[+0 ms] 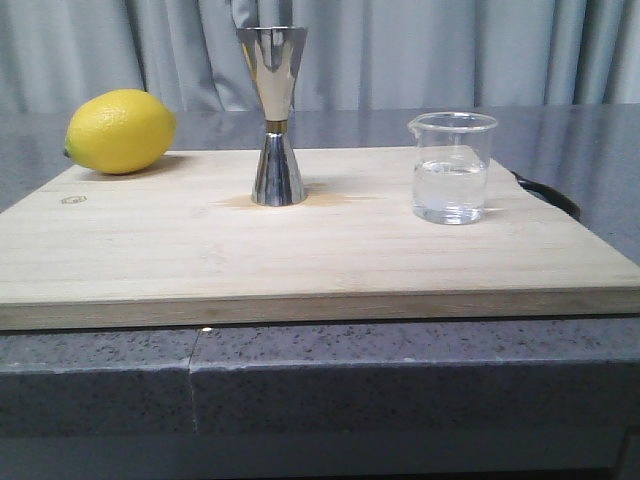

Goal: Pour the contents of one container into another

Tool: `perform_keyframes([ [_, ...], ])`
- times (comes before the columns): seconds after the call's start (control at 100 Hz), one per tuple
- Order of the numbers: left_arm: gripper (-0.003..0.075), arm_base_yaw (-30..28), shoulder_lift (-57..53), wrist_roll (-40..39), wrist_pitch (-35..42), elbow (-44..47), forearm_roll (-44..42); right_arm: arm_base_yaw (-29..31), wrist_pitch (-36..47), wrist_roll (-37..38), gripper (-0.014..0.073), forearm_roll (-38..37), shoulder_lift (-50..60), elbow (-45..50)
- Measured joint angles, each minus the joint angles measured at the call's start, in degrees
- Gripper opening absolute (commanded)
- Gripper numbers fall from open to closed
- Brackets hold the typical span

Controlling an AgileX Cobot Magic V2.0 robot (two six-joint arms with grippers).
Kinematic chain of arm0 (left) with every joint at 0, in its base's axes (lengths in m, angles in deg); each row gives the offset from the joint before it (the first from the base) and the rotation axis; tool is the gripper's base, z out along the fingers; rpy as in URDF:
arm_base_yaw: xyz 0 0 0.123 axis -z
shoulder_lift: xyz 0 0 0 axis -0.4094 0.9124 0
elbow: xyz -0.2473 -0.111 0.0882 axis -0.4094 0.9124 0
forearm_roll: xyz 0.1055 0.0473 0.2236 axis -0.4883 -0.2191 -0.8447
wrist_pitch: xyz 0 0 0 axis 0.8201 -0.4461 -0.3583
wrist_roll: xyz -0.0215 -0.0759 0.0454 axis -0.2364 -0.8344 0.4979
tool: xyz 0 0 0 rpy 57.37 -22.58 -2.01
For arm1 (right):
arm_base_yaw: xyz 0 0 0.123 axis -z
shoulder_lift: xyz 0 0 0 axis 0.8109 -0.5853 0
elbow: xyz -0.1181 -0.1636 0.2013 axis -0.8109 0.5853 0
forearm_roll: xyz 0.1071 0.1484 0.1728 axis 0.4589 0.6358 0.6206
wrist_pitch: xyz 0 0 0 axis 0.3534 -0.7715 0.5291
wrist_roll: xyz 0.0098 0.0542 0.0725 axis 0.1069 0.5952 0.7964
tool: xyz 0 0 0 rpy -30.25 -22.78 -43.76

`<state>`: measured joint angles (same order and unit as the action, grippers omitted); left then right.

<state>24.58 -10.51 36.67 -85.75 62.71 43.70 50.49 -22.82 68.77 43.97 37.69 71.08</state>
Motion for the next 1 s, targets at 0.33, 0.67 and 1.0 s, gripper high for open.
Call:
perform_keyframes([
  [0.33,-0.0019,0.0,0.0,0.1,0.0,0.0,0.0,0.0,0.0,0.0,-0.0052,0.0,0.0,0.0],
  [0.67,-0.0019,0.0,0.0,0.1,0.0,0.0,0.0,0.0,0.0,0.0,-0.0052,0.0,0.0,0.0],
  [1.0,-0.0019,0.0,0.0,0.1,2.2,0.0,0.0,0.0,0.7,0.0,-0.0052,0.0,0.0,0.0],
])
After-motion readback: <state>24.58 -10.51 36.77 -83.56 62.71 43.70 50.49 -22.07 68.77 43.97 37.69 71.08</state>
